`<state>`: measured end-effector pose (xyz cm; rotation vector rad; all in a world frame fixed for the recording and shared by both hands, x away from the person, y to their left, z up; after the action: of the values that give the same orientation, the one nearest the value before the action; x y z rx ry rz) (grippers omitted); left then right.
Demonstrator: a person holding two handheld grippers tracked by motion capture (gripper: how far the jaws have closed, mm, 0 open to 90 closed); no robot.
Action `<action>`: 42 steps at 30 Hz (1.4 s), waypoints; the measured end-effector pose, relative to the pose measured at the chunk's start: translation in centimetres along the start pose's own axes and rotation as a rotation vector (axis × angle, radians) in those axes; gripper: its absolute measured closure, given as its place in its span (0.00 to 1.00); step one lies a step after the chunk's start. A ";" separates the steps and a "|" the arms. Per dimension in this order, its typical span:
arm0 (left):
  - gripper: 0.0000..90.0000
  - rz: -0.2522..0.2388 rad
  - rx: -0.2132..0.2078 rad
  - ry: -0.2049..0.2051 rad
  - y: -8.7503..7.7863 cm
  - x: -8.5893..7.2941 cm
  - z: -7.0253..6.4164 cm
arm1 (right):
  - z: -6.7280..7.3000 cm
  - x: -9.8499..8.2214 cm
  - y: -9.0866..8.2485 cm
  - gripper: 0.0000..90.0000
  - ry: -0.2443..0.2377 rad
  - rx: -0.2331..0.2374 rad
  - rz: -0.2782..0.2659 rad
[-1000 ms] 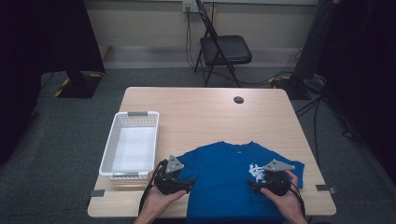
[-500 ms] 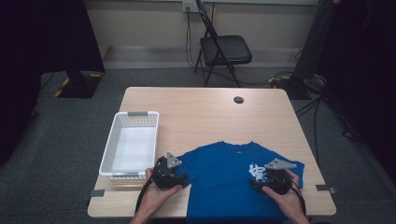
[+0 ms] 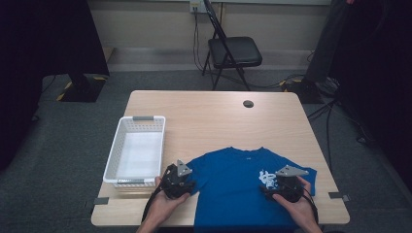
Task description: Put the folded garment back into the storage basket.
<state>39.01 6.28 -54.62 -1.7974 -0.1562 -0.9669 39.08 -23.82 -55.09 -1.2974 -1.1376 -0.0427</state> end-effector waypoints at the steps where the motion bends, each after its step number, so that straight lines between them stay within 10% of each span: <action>1: 0.70 0.001 -0.004 0.004 0.0 0.0 0.0 | 0.0 0.0 0.0 0.19 0.001 0.000 0.000; 14: 0.94 0.009 -0.025 0.016 0.1 0.1 -0.6 | 0.1 0.2 0.0 0.19 -0.002 -0.009 0.003; 30: 0.97 -0.035 -0.062 -0.031 -1.5 0.7 0.1 | -0.5 1.5 1.4 0.19 0.000 -0.026 -0.014; 42: 0.97 -0.105 -0.075 0.049 -2.9 2.0 -2.1 | -0.2 1.7 1.8 0.18 0.000 0.005 -0.015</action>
<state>37.73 5.16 -50.89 -1.8468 -0.1874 -1.1038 41.11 -22.41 -55.21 -1.2843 -1.1468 -0.0508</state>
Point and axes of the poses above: each handheld gripper's, and its own axes: y roughly forward along the jaws, x roughly out of its top, z roughly to its left, the point moved 9 cm from there along y, roughly forward along the jaws, and after that the axes turned 12 degrees about -y, right-handed, at the moved point
